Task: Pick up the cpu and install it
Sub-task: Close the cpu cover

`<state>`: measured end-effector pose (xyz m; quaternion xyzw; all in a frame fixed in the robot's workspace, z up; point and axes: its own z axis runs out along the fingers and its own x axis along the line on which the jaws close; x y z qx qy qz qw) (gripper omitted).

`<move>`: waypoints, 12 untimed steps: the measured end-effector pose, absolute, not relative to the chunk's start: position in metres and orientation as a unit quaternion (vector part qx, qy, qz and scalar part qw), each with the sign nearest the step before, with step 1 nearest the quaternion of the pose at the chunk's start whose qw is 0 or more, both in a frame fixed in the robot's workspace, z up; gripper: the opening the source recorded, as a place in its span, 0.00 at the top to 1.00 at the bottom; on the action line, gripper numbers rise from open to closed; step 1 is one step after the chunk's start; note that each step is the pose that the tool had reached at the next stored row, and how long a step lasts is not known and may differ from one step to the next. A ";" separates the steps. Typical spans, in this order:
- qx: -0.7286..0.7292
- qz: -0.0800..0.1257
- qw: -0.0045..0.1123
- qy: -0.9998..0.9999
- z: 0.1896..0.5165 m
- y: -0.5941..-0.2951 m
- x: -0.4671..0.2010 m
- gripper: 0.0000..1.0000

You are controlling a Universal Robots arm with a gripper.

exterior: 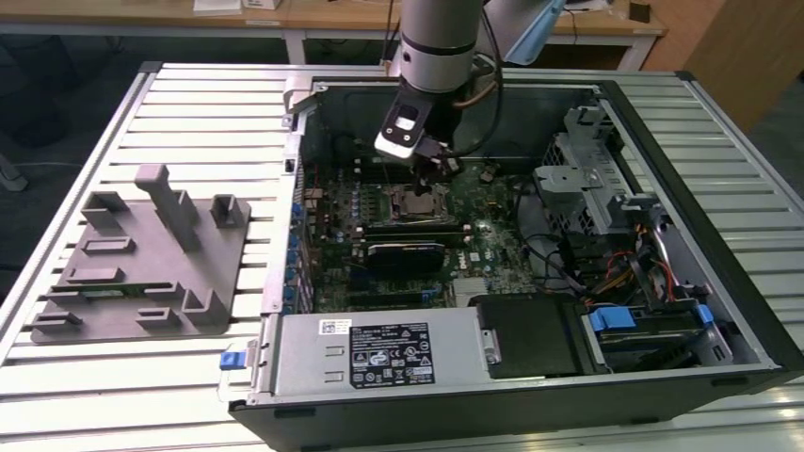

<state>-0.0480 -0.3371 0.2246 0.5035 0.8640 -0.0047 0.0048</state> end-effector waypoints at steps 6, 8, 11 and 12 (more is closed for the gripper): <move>0.455 -0.004 0.005 0.890 0.224 -0.337 -0.048 0.89; 0.439 -0.004 0.005 0.898 0.224 -0.337 -0.048 0.89; 0.415 -0.004 0.005 0.910 0.224 -0.337 -0.048 0.89; 0.407 -0.004 0.005 0.914 0.224 -0.337 -0.048 0.89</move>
